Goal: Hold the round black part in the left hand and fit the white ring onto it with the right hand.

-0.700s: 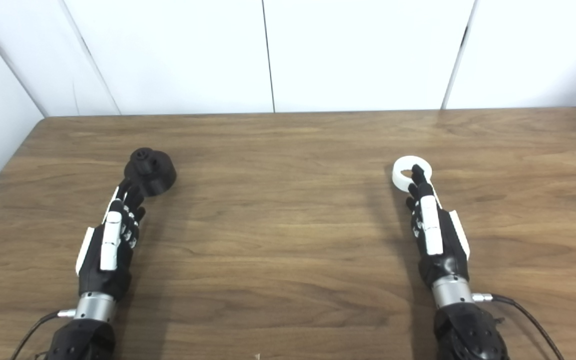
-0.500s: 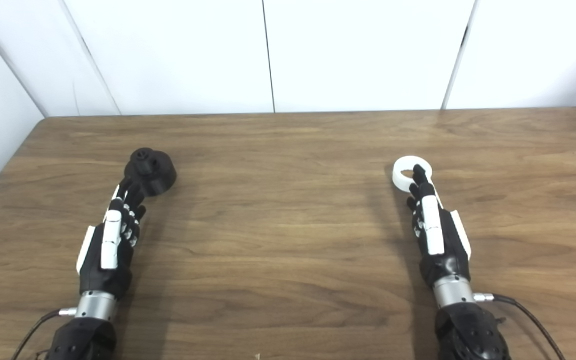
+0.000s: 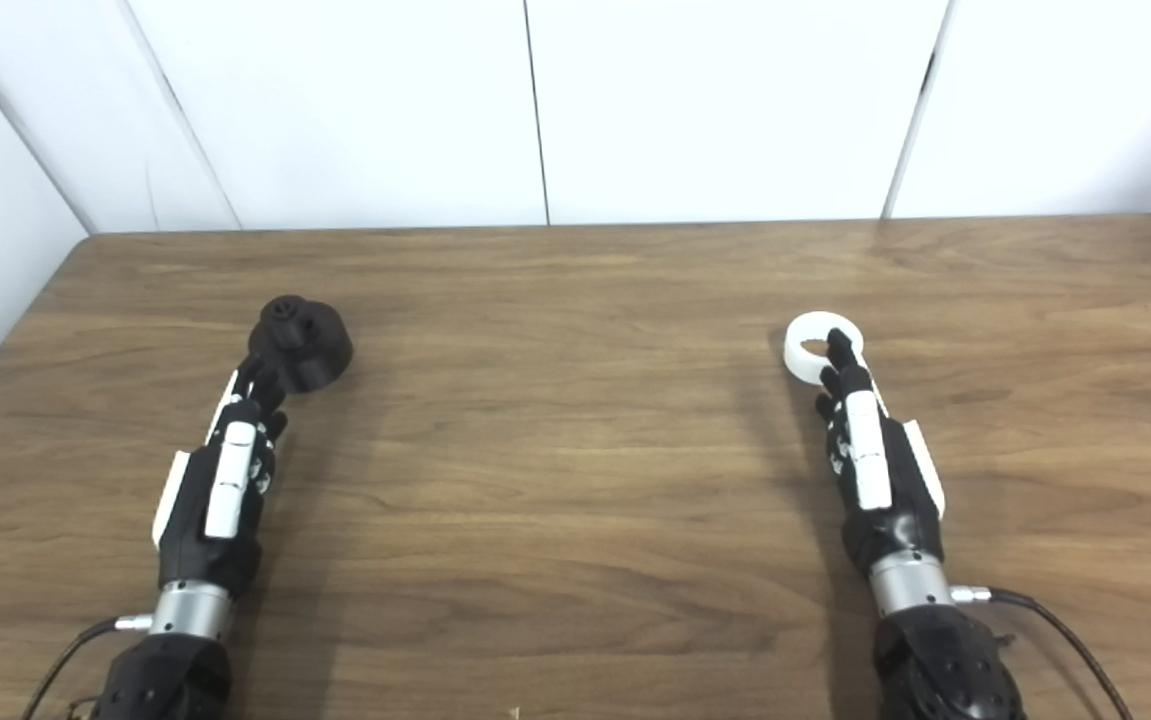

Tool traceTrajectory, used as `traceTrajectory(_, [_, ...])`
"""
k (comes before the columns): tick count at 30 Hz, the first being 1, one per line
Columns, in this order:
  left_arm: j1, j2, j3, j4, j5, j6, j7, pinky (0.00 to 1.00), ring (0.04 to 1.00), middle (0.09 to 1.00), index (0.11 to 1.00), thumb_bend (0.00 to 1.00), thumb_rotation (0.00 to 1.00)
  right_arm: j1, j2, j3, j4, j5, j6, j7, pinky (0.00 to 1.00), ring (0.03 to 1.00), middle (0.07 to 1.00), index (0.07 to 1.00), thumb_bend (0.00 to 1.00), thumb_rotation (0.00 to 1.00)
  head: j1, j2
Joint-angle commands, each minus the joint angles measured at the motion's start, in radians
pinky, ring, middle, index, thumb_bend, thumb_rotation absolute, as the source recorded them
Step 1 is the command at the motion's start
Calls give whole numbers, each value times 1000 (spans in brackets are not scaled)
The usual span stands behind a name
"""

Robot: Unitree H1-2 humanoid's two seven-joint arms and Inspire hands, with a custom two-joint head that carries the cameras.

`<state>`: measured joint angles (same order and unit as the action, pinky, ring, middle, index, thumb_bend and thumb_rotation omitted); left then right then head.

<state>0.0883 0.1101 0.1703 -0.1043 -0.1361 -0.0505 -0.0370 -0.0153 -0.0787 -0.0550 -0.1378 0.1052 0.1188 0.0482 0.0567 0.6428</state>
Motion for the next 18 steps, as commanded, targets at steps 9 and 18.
traceTrajectory(9, [-97, 140, 60, -8, 123, 71, 51, 1000, 1000, 1000, 948, 711, 375, -35, -3, 0, -17, 17, -45, 20, 1000, 1000, 1000, 974, 484, 1000, 8, -3])
traceTrajectory(18, [-194, 276, 61, 22, 205, 160, 48, 927, 986, 989, 945, 898, 339, -39, 2, 3, -7, 15, -51, 18, 1000, 1000, 1000, 972, 488, 1000, 9, -5])
